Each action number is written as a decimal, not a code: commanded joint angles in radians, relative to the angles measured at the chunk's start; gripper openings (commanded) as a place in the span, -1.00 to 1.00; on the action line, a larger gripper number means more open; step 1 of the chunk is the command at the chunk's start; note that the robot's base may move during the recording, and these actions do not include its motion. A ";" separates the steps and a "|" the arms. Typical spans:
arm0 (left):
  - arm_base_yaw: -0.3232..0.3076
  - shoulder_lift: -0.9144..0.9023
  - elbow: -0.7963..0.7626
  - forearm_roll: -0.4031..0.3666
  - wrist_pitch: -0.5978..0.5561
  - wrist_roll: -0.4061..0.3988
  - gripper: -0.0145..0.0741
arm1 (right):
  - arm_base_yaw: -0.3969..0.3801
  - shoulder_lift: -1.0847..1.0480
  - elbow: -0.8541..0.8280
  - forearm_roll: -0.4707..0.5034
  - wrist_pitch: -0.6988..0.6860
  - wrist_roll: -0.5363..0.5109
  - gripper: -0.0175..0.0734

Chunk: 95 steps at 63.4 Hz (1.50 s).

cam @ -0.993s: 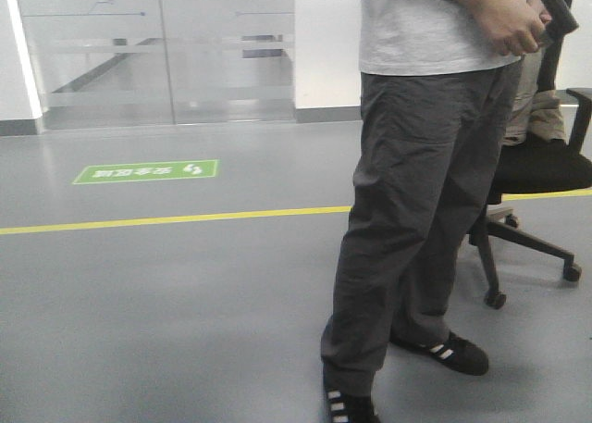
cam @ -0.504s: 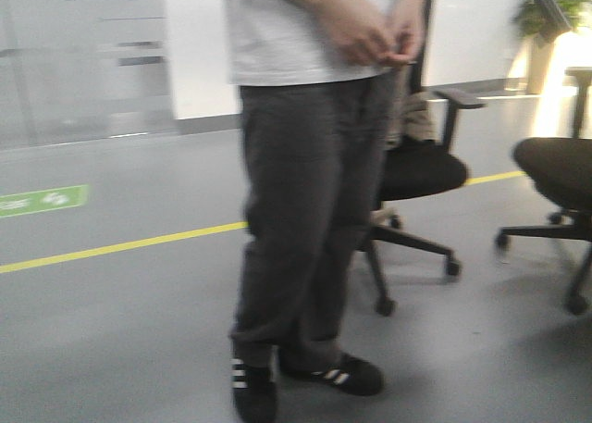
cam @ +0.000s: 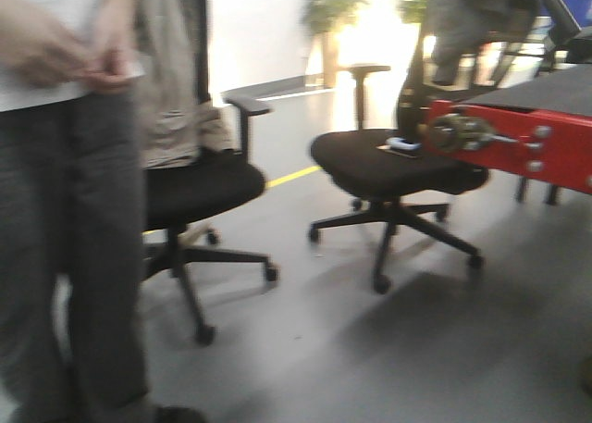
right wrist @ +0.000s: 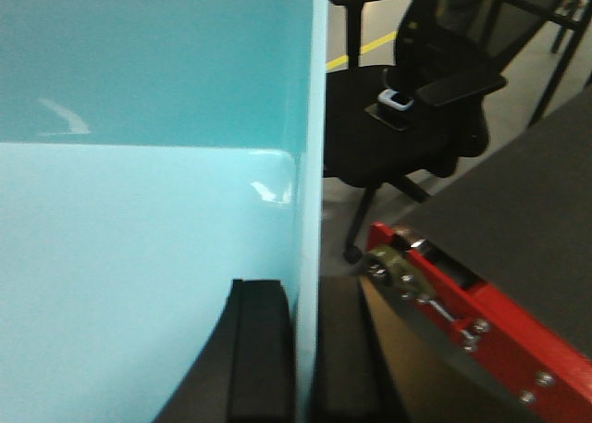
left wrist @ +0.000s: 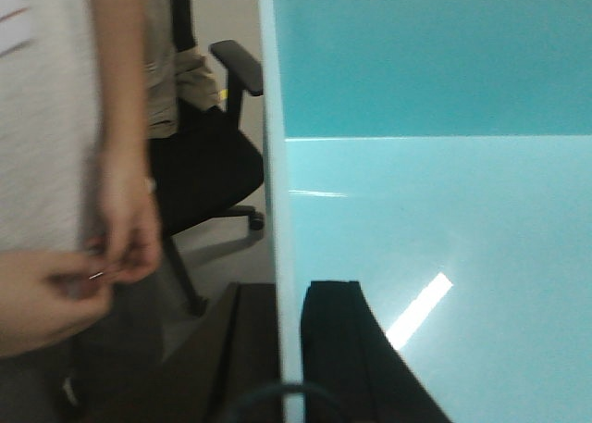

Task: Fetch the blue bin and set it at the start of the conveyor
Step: 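Hold the bin while driving up to the red conveyor's grey belt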

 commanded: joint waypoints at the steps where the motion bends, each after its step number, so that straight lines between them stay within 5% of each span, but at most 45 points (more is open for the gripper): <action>1: -0.006 -0.017 -0.012 0.006 -0.049 0.004 -0.92 | -0.001 -0.012 -0.009 -0.016 -0.034 -0.011 -0.97; 95: -0.006 -0.017 -0.012 0.006 -0.049 0.004 -0.92 | -0.001 -0.012 -0.009 -0.016 0.027 -0.011 -0.97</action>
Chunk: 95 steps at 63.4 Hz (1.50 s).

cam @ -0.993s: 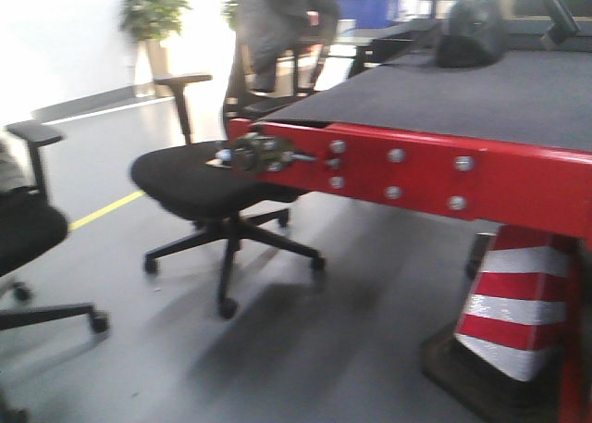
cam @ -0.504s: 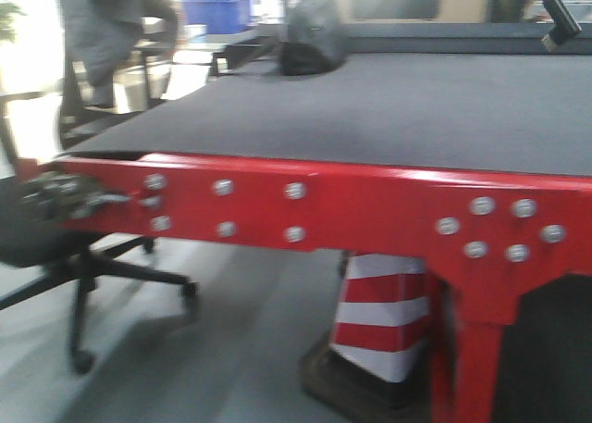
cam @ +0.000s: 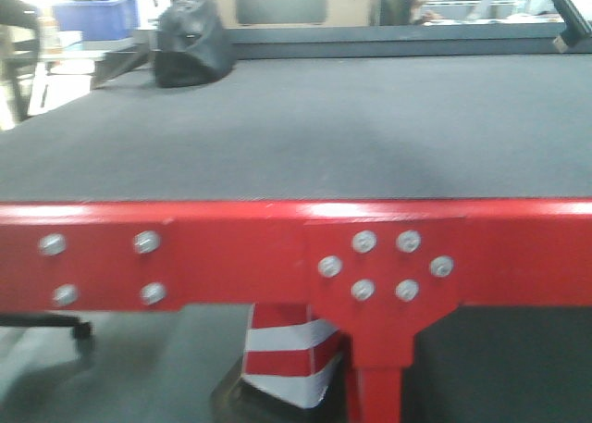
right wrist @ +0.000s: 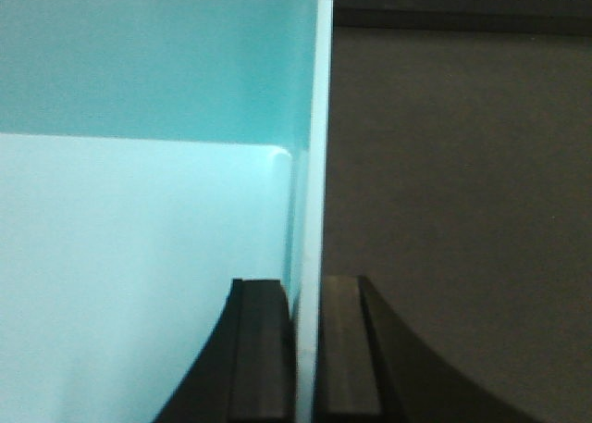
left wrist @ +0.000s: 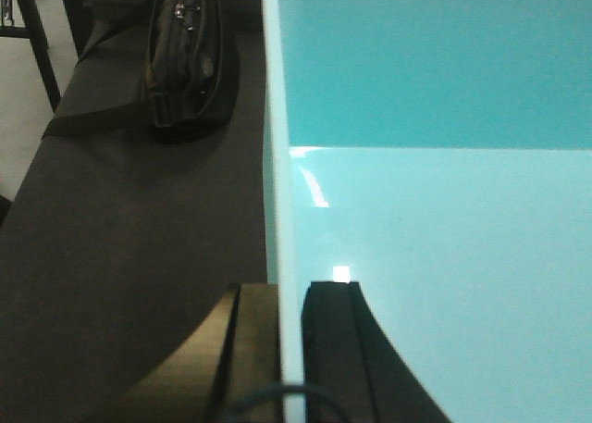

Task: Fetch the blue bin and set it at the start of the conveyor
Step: 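Hold the bin while driving up to the red conveyor's grey belt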

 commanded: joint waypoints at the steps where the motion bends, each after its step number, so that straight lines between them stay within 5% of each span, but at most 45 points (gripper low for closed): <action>1: -0.006 -0.017 -0.012 0.006 -0.045 0.004 -0.92 | -0.001 -0.012 -0.009 -0.017 -0.021 -0.011 -0.97; 95: -0.006 -0.017 -0.012 0.006 -0.045 0.004 -0.92 | -0.001 -0.012 -0.009 -0.017 -0.021 -0.011 -0.97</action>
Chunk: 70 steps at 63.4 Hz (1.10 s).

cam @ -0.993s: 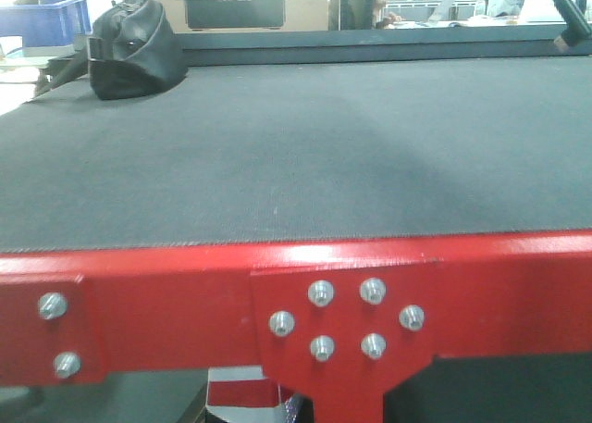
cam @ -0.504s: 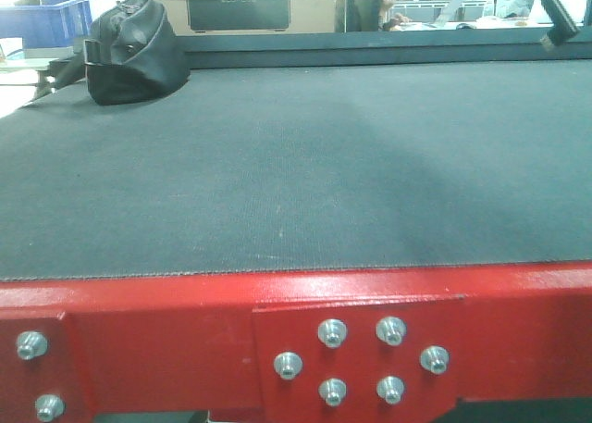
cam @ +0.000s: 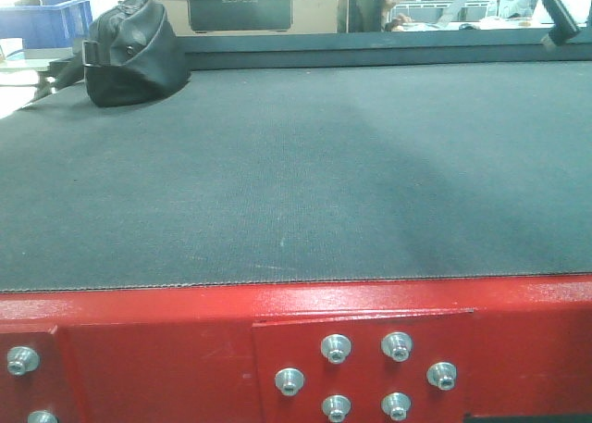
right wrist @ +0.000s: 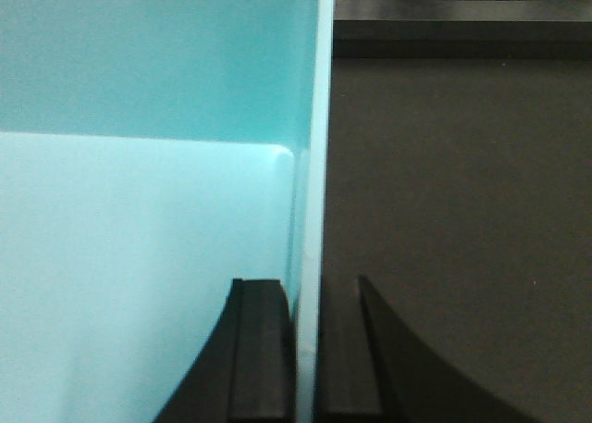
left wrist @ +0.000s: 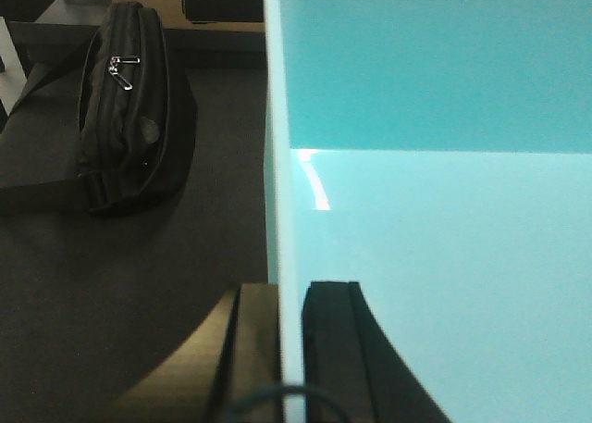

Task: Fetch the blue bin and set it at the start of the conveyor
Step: 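Hold the bin while driving up to the red conveyor's grey belt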

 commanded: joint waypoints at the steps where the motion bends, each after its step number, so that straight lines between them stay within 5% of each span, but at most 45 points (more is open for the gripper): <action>1: -0.006 -0.017 -0.012 0.006 -0.045 0.004 -0.92 | -0.001 -0.012 -0.009 -0.028 -0.021 -0.011 -0.97; 65: -0.006 -0.017 -0.012 0.000 -0.024 0.004 -0.92 | -0.001 -0.012 -0.009 -0.026 -0.021 -0.011 -0.97; 70: -0.012 -0.014 -0.012 0.010 0.013 -0.041 -0.92 | -0.001 -0.011 -0.009 -0.011 -0.007 -0.004 -0.97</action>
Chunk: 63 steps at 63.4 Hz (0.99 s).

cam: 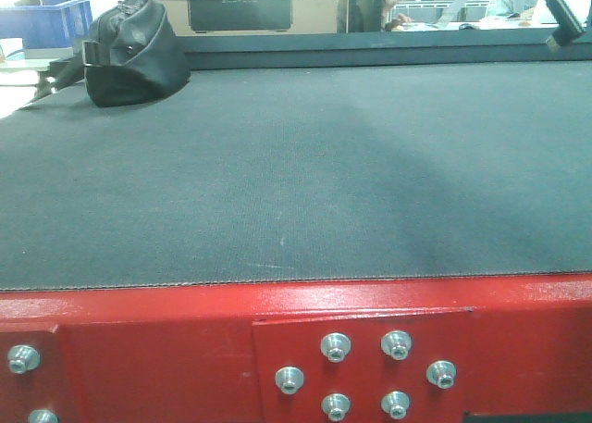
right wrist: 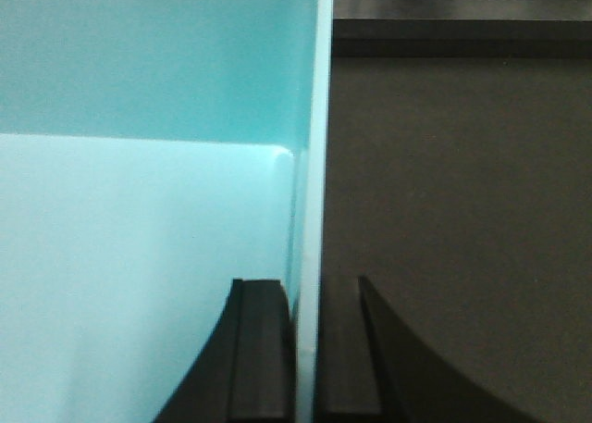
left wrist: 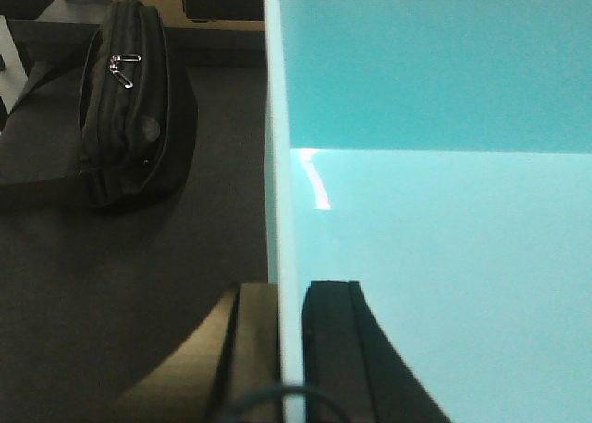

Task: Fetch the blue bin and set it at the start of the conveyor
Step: 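Hold the bin while driving up to the red conveyor's grey belt, then lower the light-blue bin onto the belt near its start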

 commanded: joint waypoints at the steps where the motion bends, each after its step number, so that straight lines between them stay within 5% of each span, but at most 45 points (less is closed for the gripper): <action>1: -0.015 -0.013 -0.012 0.018 0.005 -0.044 -0.92 | -0.001 -0.009 -0.009 -0.013 -0.005 0.005 -0.97; 9: -0.066 0.007 -0.012 0.202 0.092 -0.135 -0.92 | -0.001 0.012 -0.009 -0.019 0.009 0.081 -0.96; 15: -0.108 0.036 -0.012 0.227 0.129 -0.142 -0.92 | 0.013 0.043 -0.009 -0.033 0.036 0.089 -0.96; 34: -0.108 0.075 0.114 0.111 0.051 -0.167 -0.92 | 0.029 0.069 0.160 -0.027 -0.090 0.105 -0.97; 49: -0.045 0.075 0.413 -0.046 -0.189 -0.198 -0.92 | 0.029 0.069 0.452 0.003 -0.335 0.189 -0.97; 63: -0.019 0.075 0.651 -0.055 -0.361 -0.206 -0.92 | 0.029 0.092 0.678 0.003 -0.569 0.239 -0.97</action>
